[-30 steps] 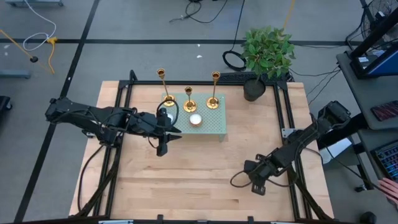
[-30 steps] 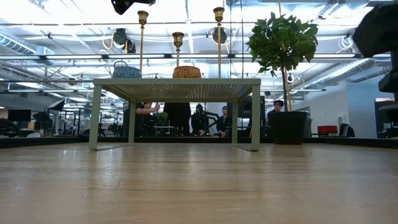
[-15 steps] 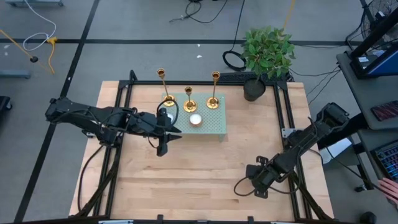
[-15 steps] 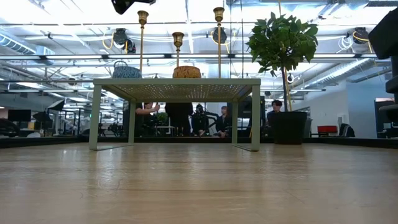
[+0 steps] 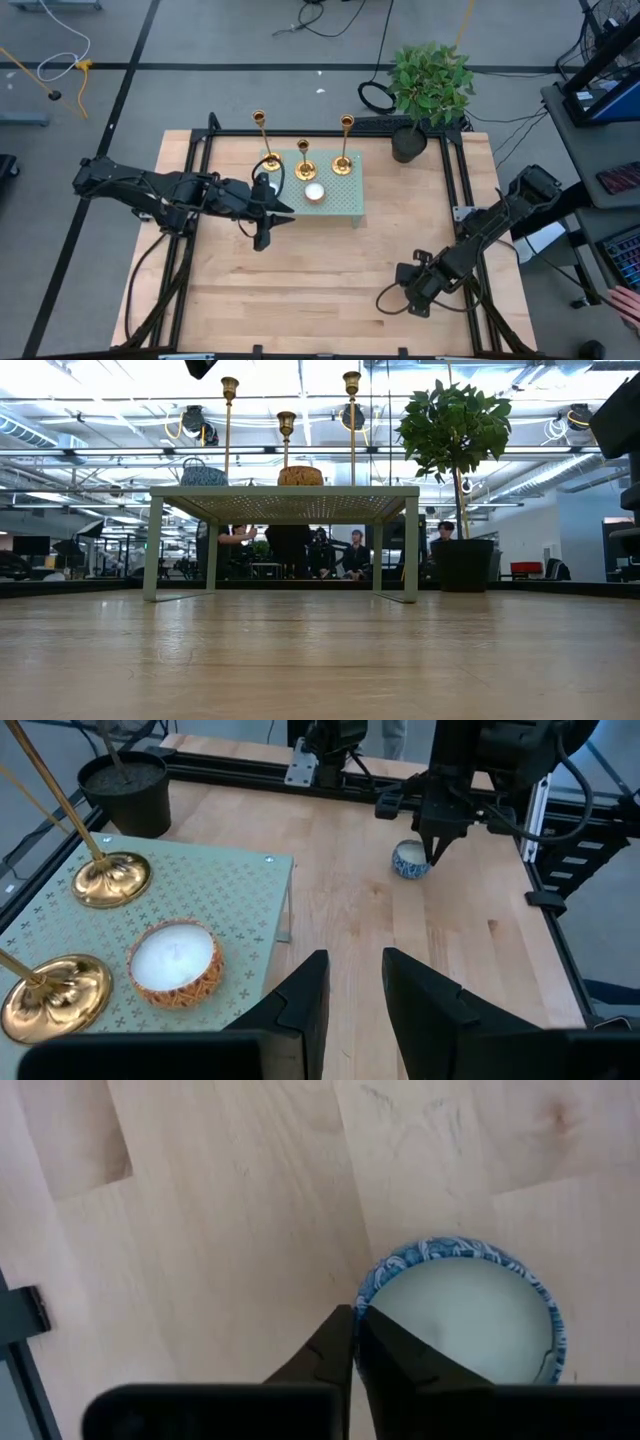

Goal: Pick & Place candle stick holders
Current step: Put the blue scented candle on top of the shelf, then return to Home Position

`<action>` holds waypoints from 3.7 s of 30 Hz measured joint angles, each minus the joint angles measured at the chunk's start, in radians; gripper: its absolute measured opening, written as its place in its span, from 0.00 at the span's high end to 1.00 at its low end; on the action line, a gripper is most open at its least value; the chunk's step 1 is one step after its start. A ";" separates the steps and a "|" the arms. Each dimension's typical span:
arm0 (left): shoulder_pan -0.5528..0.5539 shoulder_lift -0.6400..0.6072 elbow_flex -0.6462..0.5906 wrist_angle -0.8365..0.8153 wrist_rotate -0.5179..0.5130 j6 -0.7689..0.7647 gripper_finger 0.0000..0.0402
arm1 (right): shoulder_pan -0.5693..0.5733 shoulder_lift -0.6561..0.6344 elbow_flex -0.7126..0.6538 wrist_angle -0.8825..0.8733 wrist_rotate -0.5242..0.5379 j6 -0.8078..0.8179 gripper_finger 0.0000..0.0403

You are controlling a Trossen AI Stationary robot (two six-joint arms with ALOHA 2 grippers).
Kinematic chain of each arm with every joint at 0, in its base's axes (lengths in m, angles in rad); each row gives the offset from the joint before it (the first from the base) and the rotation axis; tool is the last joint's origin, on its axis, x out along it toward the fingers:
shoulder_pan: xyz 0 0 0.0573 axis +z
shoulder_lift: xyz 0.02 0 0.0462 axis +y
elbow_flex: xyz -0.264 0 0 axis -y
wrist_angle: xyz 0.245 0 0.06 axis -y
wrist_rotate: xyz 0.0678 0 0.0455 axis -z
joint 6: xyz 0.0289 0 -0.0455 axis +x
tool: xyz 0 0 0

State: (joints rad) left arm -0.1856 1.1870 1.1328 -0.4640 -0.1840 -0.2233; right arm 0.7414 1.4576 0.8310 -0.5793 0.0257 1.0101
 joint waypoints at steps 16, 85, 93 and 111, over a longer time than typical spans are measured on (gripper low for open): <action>0.000 0.000 0.000 0.026 0.001 0.009 0.74 | -0.204 -0.182 -0.002 0.410 0.048 -0.443 1.00; -0.003 -0.091 0.000 -0.018 0.006 0.082 0.74 | -0.874 -0.069 0.479 -0.001 -0.131 -1.175 0.68; -0.003 -0.274 0.000 -0.153 -0.058 0.149 0.74 | -0.842 -0.233 0.479 -0.093 -0.134 -1.152 0.71; -0.008 -0.646 -0.504 0.240 0.034 0.376 0.74 | -0.693 -0.845 -0.182 0.436 -0.135 -1.026 0.72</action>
State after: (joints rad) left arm -0.1932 0.5406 0.6292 -0.2235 -0.1501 0.1527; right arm 0.0481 0.6129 0.6492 -0.1435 -0.1096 -0.0162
